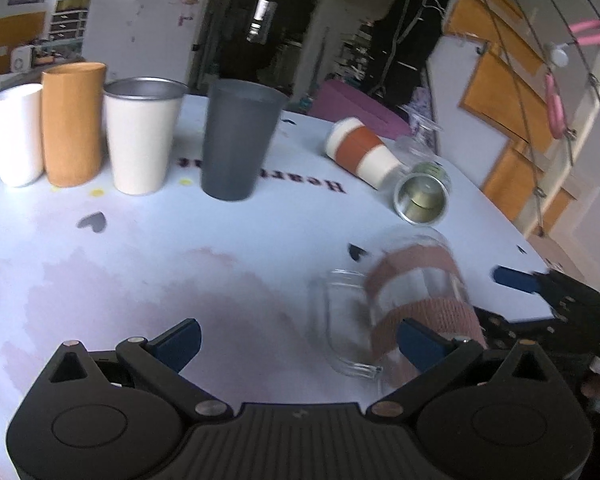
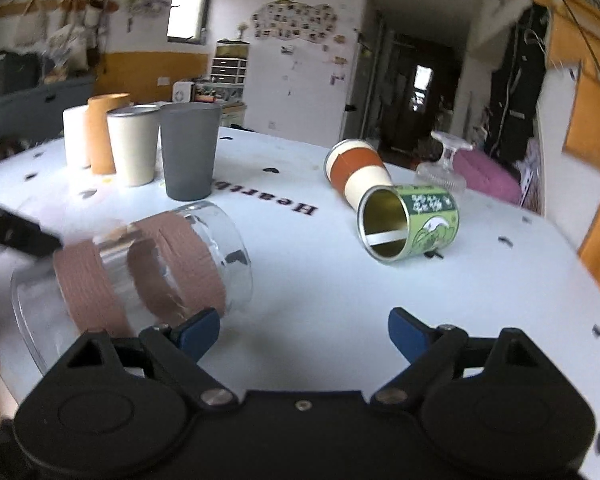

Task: Flip cup upright

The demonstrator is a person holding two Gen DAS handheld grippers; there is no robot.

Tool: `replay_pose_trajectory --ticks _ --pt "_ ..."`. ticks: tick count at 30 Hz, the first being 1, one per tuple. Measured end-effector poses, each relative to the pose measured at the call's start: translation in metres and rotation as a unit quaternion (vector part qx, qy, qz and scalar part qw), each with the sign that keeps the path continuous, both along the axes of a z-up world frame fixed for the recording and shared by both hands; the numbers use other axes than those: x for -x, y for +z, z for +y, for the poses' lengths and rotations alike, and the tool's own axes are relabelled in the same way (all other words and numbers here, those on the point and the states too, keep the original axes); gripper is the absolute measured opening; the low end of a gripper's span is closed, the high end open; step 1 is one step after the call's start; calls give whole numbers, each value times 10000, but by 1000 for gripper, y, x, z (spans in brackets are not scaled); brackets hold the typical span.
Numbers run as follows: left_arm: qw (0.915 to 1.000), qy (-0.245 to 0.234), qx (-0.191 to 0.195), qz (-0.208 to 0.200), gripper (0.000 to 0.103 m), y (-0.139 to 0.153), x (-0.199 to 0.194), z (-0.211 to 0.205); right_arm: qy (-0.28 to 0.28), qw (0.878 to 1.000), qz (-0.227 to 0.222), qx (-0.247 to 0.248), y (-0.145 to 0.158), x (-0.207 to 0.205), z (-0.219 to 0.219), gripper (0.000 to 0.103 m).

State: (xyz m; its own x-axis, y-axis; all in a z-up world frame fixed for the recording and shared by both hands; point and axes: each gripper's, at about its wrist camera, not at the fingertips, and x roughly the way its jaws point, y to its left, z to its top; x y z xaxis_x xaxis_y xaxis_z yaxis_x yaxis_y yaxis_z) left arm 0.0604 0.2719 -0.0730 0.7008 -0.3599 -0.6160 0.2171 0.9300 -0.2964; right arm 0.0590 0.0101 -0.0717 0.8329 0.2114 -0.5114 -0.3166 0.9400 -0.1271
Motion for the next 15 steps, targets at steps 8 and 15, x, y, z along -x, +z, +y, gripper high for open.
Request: replay_pose_trajectory --ticks 8,15 --pt "9996 -24 123 265 101 20 -14 2 -292 9977 -12 -614 -8 7 -6 94" --pt "9970 -277 47 723 96 38 -54 -30 -554 9903 24 -1273 -15 22 -29 94"
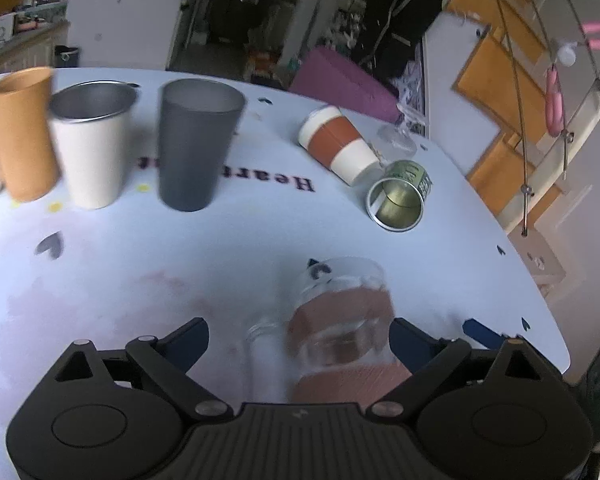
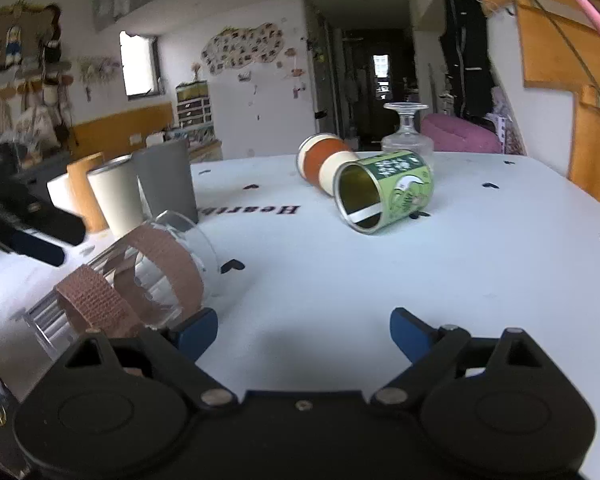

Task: Flip cup upright

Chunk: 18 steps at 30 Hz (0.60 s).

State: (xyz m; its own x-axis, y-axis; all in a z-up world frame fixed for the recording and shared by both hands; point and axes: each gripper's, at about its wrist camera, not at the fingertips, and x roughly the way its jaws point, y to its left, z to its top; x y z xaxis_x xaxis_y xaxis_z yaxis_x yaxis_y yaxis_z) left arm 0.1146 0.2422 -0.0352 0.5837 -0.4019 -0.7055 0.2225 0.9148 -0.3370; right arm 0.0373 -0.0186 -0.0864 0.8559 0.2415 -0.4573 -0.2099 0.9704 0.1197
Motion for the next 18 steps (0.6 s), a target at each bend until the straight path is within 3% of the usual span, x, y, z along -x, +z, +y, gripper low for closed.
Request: replay_pose_trajectory --ticks 9,15,17,18 --pt "9953 -543 -632 492 96 -7 -44 -51 -41 9993 -43 -360 -6 8 -21 94" --pt "9856 -829 -1263 761 96 -18 -56 -78 -30 9989 -49 -464 -10 9 -26 94" --pt "9822 -919 -1442 784 93 -22 -57 -84 12 9989 -47 -471 -12 9 -25 94" --pt "9799 -945 -1564 794 86 -23 -57 -87 29 9989 -44 -476 -12 10 -25 94"
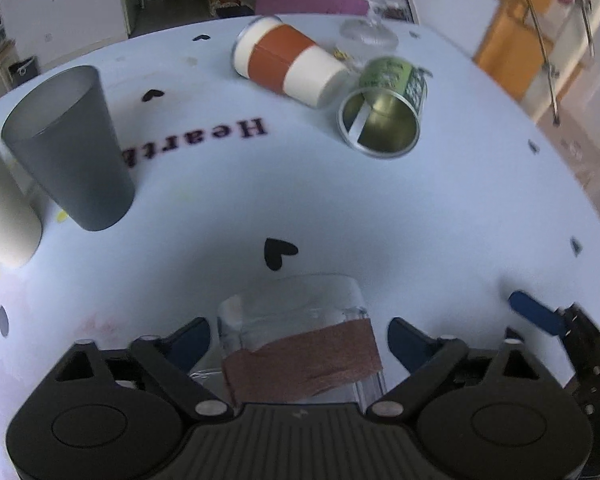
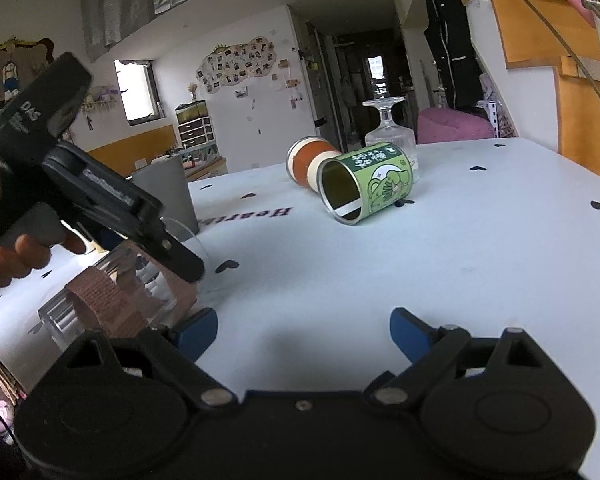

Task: Flip cup upright

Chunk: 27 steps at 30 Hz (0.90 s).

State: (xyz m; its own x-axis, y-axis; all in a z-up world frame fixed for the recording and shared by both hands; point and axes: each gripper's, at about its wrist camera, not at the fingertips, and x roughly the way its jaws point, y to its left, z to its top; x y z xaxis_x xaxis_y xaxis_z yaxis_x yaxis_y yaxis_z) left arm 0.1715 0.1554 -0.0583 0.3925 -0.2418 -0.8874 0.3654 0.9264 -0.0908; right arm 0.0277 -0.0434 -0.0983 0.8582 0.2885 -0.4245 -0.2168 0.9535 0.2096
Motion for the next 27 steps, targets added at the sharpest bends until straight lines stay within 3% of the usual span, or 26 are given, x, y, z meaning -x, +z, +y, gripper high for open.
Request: replay_pose_trajectory --ticks 2,7,16,21,27 --pt "9999 -41 -110 20 82 -3 0 -1 22 10000 1 -8 0 0 0 94" --pt "9999 38 72 -82 81 0 5 9 36 10000 -28 4 2 1 0 94" --pt "9939 510 270 -939 80 29 52 66 170 9997 -131 122 8 4 10 94" --pt "9825 951 69 -1600 80 42 85 109 328 9991 -125 234 11 1 22 94" --pt "9609 1709 -192 -2170 79 52 108 166 572 9975 -153 381 15 1 41 94"
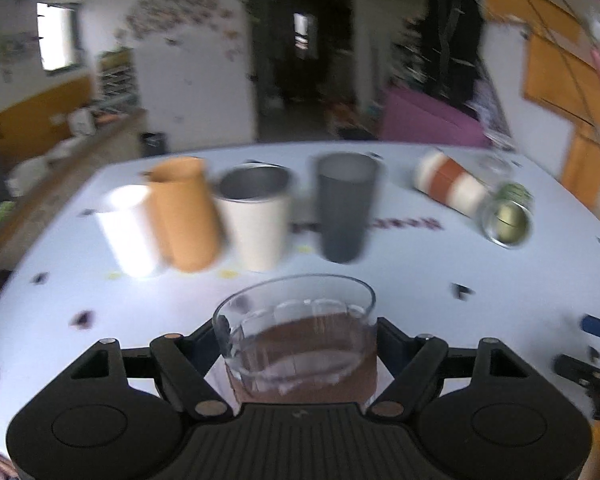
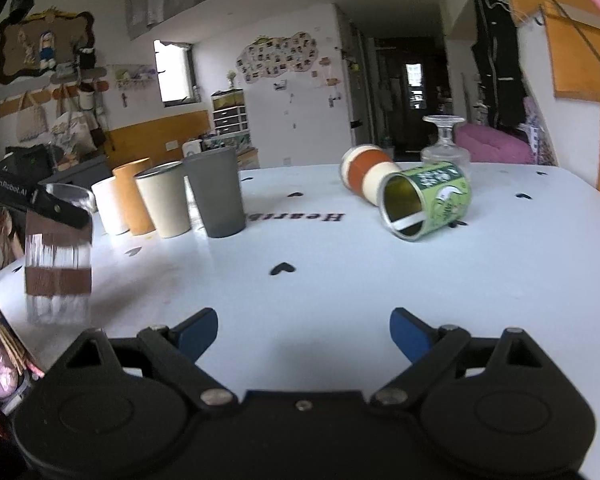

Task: Flip cup upright

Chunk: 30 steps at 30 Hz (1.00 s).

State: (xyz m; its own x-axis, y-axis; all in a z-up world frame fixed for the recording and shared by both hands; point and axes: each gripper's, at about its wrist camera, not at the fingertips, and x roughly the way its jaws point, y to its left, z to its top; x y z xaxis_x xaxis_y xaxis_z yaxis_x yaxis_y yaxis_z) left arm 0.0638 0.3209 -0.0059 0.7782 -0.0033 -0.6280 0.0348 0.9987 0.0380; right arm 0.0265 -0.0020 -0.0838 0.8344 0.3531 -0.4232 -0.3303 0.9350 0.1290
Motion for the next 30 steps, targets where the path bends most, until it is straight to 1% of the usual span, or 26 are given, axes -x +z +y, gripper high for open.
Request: replay_pose_trajectory --ticks 3,5,8,11,13,15,18,23,27,29,30 --pt "9989 444 -90 -95 78 -2 -6 26 116 9999 -6 77 1 -1 10 94" --pt "9966 783 -161 -214 78 -5 -16 44 175 9998 -4 130 2 0 16 94" --pt "9903 1310 -232 -405 78 -8 -34 71 245 9995 -1 211 2 -1 23 94" --pt "9821 1766 -139 -648 78 -10 -49 100 270 9992 9 279 3 -1 27 94" --pt "9768 2014 -20 -728 78 -10 -58 116 264 9992 18 314 4 -1 28 94" --pt "9734 2145 111 -798 78 -9 -64 128 267 9991 19 340 4 0 30 94" --pt "9703 2246 168 -880 78 -8 -73 135 279 9989 30 369 4 -1 32 94" --pt "9665 2401 -52 -909 78 -10 -76 138 330 9987 47 397 3 0 37 94" --pt "9666 2359 -147 -990 78 -12 -76 135 356 9986 59 381 3 0 38 94" --pt "9674 2309 -155 -1027 80 -13 -74 133 365 9987 46 352 4 0 38 94" --pt "9681 2297 -102 -996 87 -13 -73 134 367 9987 37 337 5 0 38 94"
